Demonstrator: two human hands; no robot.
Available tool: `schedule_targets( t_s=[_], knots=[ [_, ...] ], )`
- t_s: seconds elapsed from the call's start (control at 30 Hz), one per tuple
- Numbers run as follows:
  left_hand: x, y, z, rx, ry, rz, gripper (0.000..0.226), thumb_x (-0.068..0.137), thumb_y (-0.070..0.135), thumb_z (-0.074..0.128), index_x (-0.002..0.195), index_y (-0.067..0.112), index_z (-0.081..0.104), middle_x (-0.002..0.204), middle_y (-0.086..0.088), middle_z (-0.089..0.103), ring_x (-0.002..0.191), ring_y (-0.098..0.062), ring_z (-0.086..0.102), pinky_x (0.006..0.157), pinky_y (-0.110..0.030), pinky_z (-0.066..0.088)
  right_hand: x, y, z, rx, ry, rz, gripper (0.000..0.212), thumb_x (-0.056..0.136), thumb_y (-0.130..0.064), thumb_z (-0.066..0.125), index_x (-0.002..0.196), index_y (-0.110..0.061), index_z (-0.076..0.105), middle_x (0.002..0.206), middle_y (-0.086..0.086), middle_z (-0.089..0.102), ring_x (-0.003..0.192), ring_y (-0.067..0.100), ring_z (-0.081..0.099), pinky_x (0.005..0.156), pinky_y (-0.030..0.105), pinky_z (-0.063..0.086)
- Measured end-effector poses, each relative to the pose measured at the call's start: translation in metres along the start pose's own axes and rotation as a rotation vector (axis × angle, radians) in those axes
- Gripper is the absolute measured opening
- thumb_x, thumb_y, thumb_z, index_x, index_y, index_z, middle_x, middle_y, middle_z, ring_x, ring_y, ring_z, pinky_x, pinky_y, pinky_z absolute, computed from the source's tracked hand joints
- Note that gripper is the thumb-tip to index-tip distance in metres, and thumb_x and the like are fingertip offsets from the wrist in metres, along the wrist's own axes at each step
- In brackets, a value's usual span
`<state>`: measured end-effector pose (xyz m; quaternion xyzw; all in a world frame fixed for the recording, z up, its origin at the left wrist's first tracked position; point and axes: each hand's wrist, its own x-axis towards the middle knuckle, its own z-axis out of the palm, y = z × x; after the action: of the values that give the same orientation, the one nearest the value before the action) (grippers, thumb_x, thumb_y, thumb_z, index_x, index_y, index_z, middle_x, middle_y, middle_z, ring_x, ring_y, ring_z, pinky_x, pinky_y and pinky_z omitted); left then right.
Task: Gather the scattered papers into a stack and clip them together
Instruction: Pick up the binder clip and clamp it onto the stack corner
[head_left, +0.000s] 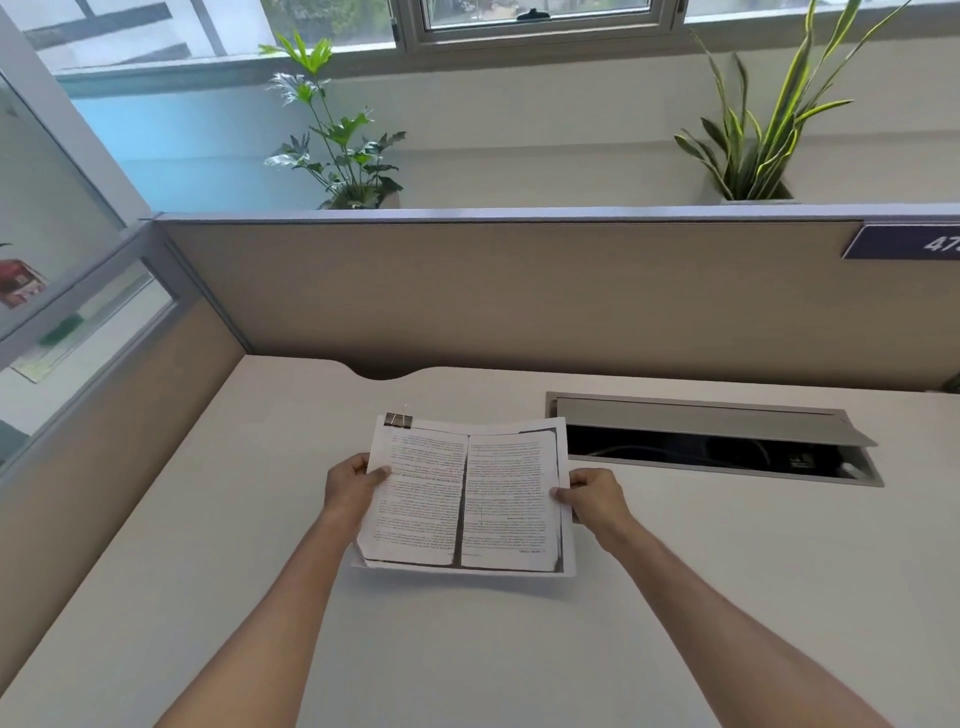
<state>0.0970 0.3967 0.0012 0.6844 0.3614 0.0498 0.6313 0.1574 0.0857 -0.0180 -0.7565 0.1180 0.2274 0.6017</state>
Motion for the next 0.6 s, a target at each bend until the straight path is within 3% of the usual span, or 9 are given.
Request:
schedule_targets(
  t_s=[0.4,0.5,0.6],
  knots=[
    [0.064,0.0,0.003,0.048,0.044,-0.009,0.017,0.086,-0.003,0.065,0.101,0.005,0.068,0.095,-0.012,0.07,0.073,-0.022,0.066,0.062,-0.024,0.051,0.045,-0.001,0.037,-0.017,0.036,0.092,0.007,0.082,0.003,0.07,0.089,0.002,0.07,0.103,0.02,0.074,0.093,0.035,0.072,0.085,0.05,0.059],
    [0.072,-0.006,0.001,0.049,0.037,-0.025,0.019,0.086,-0.004,0.065,0.104,0.003,0.068,0.097,-0.013,0.07,0.077,-0.026,0.066,0.066,-0.025,0.051,0.05,0.002,0.042,-0.07,0.059,0.092,0.005,0.079,-0.001,0.074,0.079,-0.004,0.071,0.098,0.018,0.075,0.091,0.034,0.072,0.085,0.05,0.058],
    [0.078,-0.014,-0.001,0.061,0.033,-0.022,0.018,0.085,-0.003,0.066,0.101,0.006,0.069,0.096,-0.012,0.071,0.075,-0.021,0.066,0.064,-0.024,0.05,0.055,0.004,0.046,-0.138,0.097,0.102,0.027,0.077,-0.006,0.076,0.057,-0.014,0.06,0.085,0.012,0.075,0.081,0.03,0.071,0.079,0.043,0.059]
  ],
)
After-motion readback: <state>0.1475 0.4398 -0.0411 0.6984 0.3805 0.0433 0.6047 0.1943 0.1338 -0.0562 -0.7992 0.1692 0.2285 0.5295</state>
